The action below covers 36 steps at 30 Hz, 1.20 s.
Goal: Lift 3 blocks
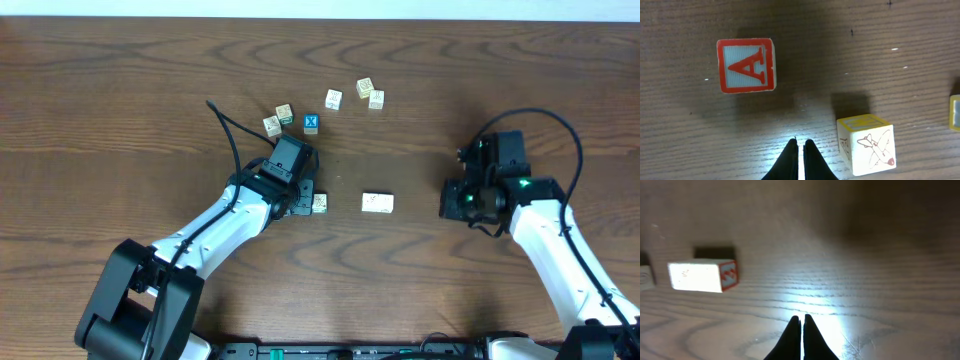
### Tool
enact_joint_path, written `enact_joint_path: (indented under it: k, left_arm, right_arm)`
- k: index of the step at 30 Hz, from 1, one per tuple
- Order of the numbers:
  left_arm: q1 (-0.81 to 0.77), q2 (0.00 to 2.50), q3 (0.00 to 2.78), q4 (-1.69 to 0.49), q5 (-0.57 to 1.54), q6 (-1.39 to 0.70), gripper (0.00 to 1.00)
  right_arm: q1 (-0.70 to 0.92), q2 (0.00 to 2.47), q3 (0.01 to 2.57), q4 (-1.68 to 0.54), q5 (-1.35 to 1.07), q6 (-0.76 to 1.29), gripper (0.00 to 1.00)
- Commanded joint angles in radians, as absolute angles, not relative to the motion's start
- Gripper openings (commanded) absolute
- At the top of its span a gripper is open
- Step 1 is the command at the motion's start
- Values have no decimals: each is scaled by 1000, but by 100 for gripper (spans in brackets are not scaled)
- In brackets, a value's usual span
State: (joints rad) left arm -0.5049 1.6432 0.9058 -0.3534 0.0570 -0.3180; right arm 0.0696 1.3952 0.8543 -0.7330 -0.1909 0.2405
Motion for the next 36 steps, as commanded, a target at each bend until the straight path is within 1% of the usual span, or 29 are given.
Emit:
enact_joint_path:
  k: [1, 11, 17, 22, 29, 36]
  left_arm:
    - [-501, 1655, 924, -347, 79, -339, 8]
    - [-502, 1733, 924, -294, 215, -340, 8]
    - [-502, 1743, 924, -289, 233, -347, 7]
    - [-502, 1743, 924, -285, 312, -348, 7]
    - [-514, 1743, 924, -285, 315, -380, 7]
    - [-548, 1743, 924, -281, 314, -387, 8]
  right_arm:
    - [75, 1397, 805, -704, -190, 231, 2]
    - [75, 1397, 768, -679, -193, 231, 3]
    - [75, 1397, 768, -673, -193, 231, 3]
    - [75, 1397, 768, -670, -193, 231, 4]
    - [105, 1397, 767, -681, -220, 231, 1]
    - [167, 1397, 747, -680, -218, 258, 1]
